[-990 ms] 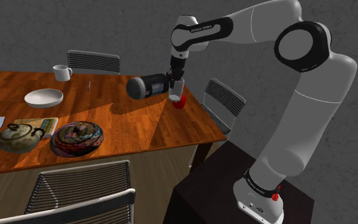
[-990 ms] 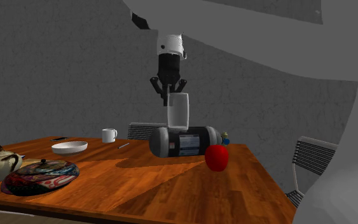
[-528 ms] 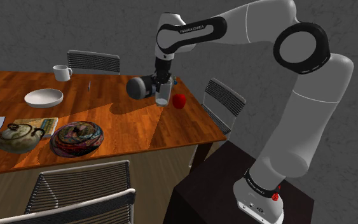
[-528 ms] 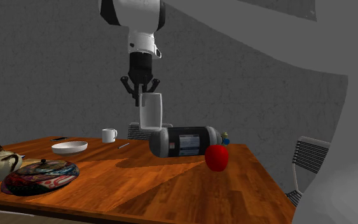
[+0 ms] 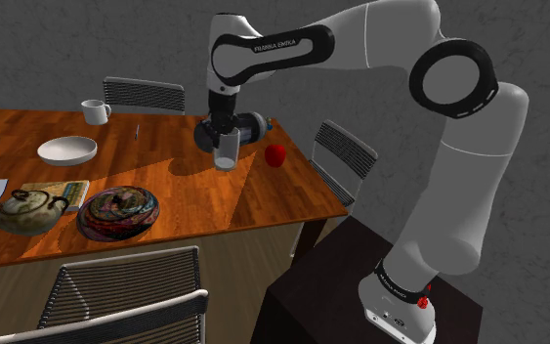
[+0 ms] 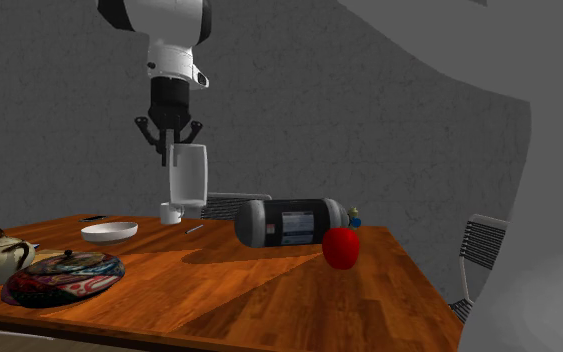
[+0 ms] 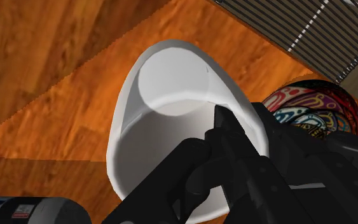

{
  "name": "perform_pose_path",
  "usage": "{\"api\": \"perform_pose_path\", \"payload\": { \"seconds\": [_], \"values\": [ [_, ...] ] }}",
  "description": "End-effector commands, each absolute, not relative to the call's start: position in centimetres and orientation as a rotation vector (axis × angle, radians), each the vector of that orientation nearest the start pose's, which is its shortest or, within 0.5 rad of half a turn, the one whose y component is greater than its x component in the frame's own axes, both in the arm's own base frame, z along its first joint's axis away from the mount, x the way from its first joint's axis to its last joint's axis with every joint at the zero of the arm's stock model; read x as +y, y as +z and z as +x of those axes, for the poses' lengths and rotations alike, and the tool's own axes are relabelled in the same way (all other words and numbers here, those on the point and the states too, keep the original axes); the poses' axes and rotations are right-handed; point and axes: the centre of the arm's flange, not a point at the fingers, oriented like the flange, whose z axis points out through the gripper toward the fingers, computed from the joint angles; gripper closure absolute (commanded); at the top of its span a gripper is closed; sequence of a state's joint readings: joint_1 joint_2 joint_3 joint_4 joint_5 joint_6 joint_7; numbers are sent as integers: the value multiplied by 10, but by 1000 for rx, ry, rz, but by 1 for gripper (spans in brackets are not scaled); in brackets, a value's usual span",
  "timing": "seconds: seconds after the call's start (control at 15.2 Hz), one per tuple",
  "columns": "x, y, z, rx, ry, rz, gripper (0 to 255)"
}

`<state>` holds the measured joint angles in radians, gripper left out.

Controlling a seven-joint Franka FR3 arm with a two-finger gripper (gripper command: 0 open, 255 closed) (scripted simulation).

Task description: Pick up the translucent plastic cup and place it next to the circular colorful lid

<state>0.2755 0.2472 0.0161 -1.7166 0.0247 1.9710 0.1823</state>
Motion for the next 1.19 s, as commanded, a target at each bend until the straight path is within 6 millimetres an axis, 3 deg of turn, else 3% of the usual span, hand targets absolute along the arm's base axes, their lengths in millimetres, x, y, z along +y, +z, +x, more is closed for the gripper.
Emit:
{"api": "perform_pose_path", "payload": {
  "seconds": [0.0,0.33,1.12],
  "values": [
    [208,441,606,-152,-2,-3110,255],
    [275,442,608,-152,-2,-3110,255],
    [275,378,608,-152,-2,-3110,255]
  ]
}}
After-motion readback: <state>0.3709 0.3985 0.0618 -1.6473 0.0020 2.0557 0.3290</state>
